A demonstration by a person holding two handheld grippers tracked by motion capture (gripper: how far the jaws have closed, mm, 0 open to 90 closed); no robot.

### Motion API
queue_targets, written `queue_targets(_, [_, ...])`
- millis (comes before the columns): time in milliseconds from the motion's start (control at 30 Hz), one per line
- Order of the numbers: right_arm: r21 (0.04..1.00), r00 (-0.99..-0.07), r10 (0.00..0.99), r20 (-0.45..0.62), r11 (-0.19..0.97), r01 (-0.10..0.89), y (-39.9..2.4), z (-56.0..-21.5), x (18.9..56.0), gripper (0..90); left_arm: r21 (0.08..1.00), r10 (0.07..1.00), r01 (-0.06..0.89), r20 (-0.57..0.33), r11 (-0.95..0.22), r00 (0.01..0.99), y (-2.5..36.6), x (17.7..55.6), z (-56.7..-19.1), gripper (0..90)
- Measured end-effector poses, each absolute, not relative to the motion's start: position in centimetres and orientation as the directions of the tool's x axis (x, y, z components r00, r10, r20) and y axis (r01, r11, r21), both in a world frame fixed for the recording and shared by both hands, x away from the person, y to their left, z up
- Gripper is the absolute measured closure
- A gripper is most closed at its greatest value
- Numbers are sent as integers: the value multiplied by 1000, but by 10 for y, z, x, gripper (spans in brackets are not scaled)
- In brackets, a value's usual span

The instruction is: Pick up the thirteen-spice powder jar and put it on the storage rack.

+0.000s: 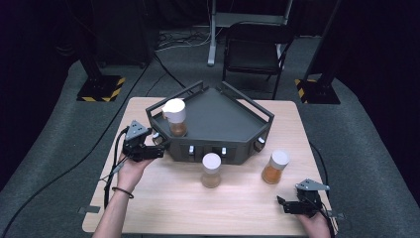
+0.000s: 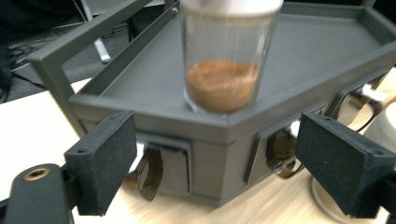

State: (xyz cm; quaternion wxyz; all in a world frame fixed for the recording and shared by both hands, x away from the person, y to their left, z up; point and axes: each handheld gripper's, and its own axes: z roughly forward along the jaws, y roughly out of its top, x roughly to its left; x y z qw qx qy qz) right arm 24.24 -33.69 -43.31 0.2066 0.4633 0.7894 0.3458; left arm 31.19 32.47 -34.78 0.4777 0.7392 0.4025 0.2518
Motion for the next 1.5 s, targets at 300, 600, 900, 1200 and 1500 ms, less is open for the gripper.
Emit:
queue_targets(300, [737, -486, 874, -6, 332, 588, -337, -433, 242, 65, 909, 841, 360, -20, -210, 541, 334, 294, -374, 87])
queue_targets(600, [737, -486, 874, -6, 332, 589, -337, -433, 242, 65, 897, 853, 382, -12, -221, 521, 341, 281, -396, 88])
queue_targets(900, [737, -485, 875, -6, 331, 589, -337, -433, 242, 64, 879, 860, 415, -12, -234, 510, 346, 272, -416, 89])
queue_targets(1200, [737, -485, 875, -6, 331, 589, -337, -433, 242, 64, 862, 861, 452, -35, -232, 508, 353, 269, -432, 95])
queue_targets(1500, [737, -485, 875, -6, 331, 589, -337, -433, 242, 64, 831, 863, 496, -40, -251, 503, 354, 269, -438, 95])
